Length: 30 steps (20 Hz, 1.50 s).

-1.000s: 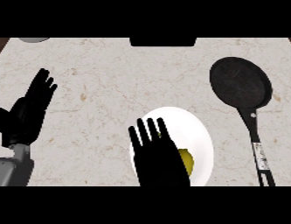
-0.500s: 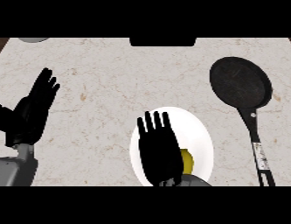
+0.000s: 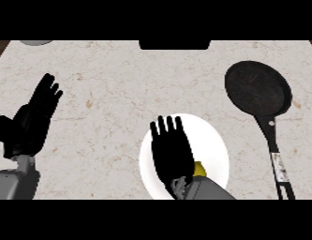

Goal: Pick the bell pepper from the plate and place it in the pan

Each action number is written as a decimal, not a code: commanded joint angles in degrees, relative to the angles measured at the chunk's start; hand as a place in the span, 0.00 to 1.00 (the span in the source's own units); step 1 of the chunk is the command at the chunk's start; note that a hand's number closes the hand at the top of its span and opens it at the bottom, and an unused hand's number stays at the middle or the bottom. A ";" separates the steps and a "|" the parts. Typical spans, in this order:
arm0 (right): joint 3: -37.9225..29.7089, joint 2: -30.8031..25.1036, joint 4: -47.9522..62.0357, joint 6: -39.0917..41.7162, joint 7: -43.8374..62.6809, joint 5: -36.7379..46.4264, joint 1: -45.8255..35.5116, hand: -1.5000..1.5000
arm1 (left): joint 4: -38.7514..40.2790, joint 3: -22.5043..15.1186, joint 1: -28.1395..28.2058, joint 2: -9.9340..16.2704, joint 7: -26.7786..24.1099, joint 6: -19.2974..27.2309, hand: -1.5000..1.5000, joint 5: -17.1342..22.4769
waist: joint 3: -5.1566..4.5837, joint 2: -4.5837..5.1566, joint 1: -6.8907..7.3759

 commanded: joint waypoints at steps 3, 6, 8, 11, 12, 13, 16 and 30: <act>-1.58 0.57 6.68 -6.10 -4.00 0.08 -1.81 0.00 | -0.03 3.09 -0.60 0.92 1.05 -3.79 0.50 1.52 | 0.00 0.04 0.12; -2.82 0.57 13.01 -8.96 -5.09 -3.72 -5.58 0.00 | 0.60 0.80 -1.35 -2.05 -0.48 -0.82 0.50 -1.98 | 0.01 0.10 0.38; -0.89 0.58 8.71 -6.26 -3.57 -1.76 -1.15 0.00 | 0.01 3.22 -0.48 -1.13 0.02 -2.81 0.50 -0.66 | 0.00 0.01 0.08; -1.01 0.59 15.21 -9.49 -6.32 -4.72 -5.17 1.00 | -1.09 3.46 -2.15 -0.65 2.92 -2.55 0.50 -0.94 | 0.01 0.05 0.26; 1.60 0.59 14.59 -13.81 -9.92 0.62 -0.80 1.00 | 1.11 3.25 2.31 -1.86 -2.48 -3.97 0.50 -0.69 | 0.00 0.04 0.13; -0.61 -0.17 11.70 -9.38 -11.34 -0.35 -2.37 1.00 | 3.83 2.80 0.91 -2.52 -4.35 -4.30 0.50 -1.71 | -0.01 0.03 -0.09; -2.35 0.60 13.82 -11.57 -13.82 0.53 -4.05 1.00 | -2.98 2.08 2.60 -3.16 1.05 -2.45 0.50 -2.33 | 0.01 -0.02 0.12; -12.31 0.60 19.62 -19.79 -0.53 -16.73 -7.21 1.00 | 1.03 2.91 -2.93 -3.66 1.12 -3.76 0.50 -2.68 | 0.04 0.39 1.50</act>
